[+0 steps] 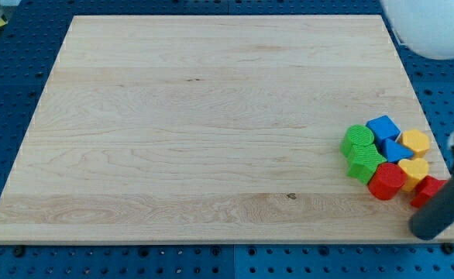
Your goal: Push the group of blocks up a bit
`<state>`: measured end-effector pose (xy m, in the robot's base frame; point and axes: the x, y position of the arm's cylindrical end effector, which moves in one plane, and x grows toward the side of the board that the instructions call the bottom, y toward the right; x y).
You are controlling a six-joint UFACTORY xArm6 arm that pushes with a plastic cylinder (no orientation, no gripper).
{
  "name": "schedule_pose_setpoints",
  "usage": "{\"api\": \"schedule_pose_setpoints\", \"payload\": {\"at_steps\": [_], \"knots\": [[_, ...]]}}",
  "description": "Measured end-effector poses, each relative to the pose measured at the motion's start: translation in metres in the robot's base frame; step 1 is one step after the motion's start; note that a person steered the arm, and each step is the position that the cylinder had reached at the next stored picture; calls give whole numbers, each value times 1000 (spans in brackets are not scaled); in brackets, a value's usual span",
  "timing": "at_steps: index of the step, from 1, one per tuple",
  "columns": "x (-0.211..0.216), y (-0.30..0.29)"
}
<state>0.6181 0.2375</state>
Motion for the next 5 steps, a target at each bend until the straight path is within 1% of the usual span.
{"api": "schedule_pose_setpoints", "payload": {"at_steps": [1,2,5], "knots": [[-1,58],[-2,71],[-18,15]]}}
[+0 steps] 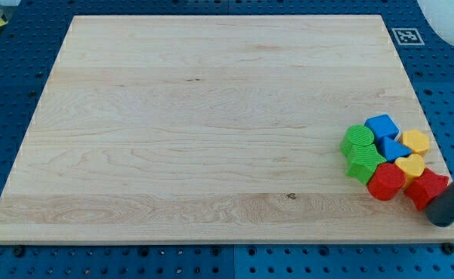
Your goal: Push the group of blocks up a bit
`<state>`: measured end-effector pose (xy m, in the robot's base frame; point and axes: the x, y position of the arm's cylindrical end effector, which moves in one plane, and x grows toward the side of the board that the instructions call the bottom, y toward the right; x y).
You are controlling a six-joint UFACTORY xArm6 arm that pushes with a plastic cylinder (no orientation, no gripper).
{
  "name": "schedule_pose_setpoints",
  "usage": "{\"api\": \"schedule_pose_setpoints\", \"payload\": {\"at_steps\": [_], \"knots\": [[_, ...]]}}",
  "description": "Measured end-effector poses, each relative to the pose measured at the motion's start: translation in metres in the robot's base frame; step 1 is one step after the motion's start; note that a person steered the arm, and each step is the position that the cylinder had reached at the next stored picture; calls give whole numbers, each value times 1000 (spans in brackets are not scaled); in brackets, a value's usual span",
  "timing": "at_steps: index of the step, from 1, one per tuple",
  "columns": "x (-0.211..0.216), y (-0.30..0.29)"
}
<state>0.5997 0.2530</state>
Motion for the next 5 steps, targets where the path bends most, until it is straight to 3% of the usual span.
{"api": "schedule_pose_setpoints", "payload": {"at_steps": [3,5], "knots": [[-26,22],[-86,15]]}}
